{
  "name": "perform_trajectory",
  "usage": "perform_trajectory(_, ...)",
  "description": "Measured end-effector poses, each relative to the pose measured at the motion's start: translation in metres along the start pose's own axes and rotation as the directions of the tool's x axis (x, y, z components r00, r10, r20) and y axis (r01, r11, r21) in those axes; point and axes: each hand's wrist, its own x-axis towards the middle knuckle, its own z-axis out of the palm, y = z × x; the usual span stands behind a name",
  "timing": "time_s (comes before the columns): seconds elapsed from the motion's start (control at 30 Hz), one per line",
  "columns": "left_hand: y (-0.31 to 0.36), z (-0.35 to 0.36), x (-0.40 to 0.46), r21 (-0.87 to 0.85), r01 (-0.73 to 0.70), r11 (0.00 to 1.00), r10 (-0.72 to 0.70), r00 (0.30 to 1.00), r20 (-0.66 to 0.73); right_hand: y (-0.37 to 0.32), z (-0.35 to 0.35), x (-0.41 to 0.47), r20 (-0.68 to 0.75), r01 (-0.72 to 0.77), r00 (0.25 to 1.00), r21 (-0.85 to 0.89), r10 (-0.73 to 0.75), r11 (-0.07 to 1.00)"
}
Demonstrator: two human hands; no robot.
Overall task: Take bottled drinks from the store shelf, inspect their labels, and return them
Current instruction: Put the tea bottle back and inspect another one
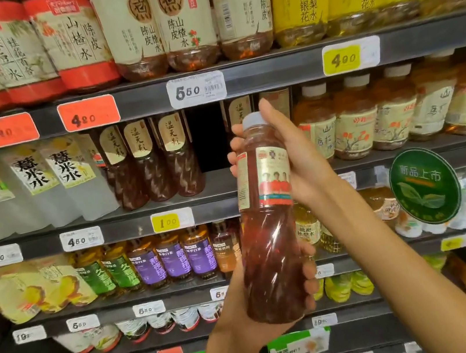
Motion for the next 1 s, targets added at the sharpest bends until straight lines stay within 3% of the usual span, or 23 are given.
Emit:
perform_trajectory(0.1,0.003,-0.008,-0.002,0.176,-0.111,0.978,0.144,0.971,-0.193,-0.004,0.009,-0.002,-0.103,0.081,0.989,-0.248,-0.109,0.965)
perform_trajectory(0.2,0.013,-0.008,-0.008,0.385,-0.171,0.907,0.285,0.922,-0.262,-0.003,0.018,-0.002,-0.196,0.170,0.929,-0.525,-0.313,0.834)
perform_trajectory(0.33,0.015,0.001,-0.018,0.291,-0.174,0.941,0.227,0.960,-0.163,0.002,0.027,-0.004,-0.204,0.192,0.881,-0.669,-0.426,0.718)
perform_trajectory(0.4,0.013,0.006,-0.023,0.188,-0.134,0.973,0.146,0.988,-0.051,0.003,0.029,-0.005,-0.160,0.238,0.892,-0.632,-0.424,0.738)
perform_trajectory(0.5,0.013,0.007,-0.026,0.137,-0.086,0.987,0.081,0.996,0.043,0.007,0.028,-0.005,-0.068,0.206,0.970,-0.289,-0.235,0.935)
perform_trajectory(0.57,0.014,0.006,-0.026,0.149,-0.075,0.986,0.073,0.997,0.021,0.008,0.028,-0.003,-0.036,0.130,0.990,-0.119,-0.135,0.984)
perform_trajectory(0.67,0.016,0.001,-0.025,0.272,-0.061,0.960,0.090,0.991,-0.094,0.010,0.025,-0.001,-0.072,0.114,0.990,-0.115,-0.123,0.987)
perform_trajectory(0.83,0.021,0.002,-0.029,0.400,-0.057,0.915,0.152,0.966,-0.209,0.011,0.018,-0.002,-0.176,0.138,0.965,-0.296,-0.196,0.945)
perform_trajectory(0.93,0.019,0.008,-0.033,0.349,-0.062,0.935,0.134,0.973,-0.187,0.012,0.014,0.000,-0.211,0.074,0.968,-0.284,-0.138,0.956)
perform_trajectory(1.0,0.017,0.015,-0.034,0.213,-0.057,0.975,0.094,0.982,-0.165,0.012,0.010,0.000,-0.189,0.002,0.981,-0.187,-0.038,0.982)
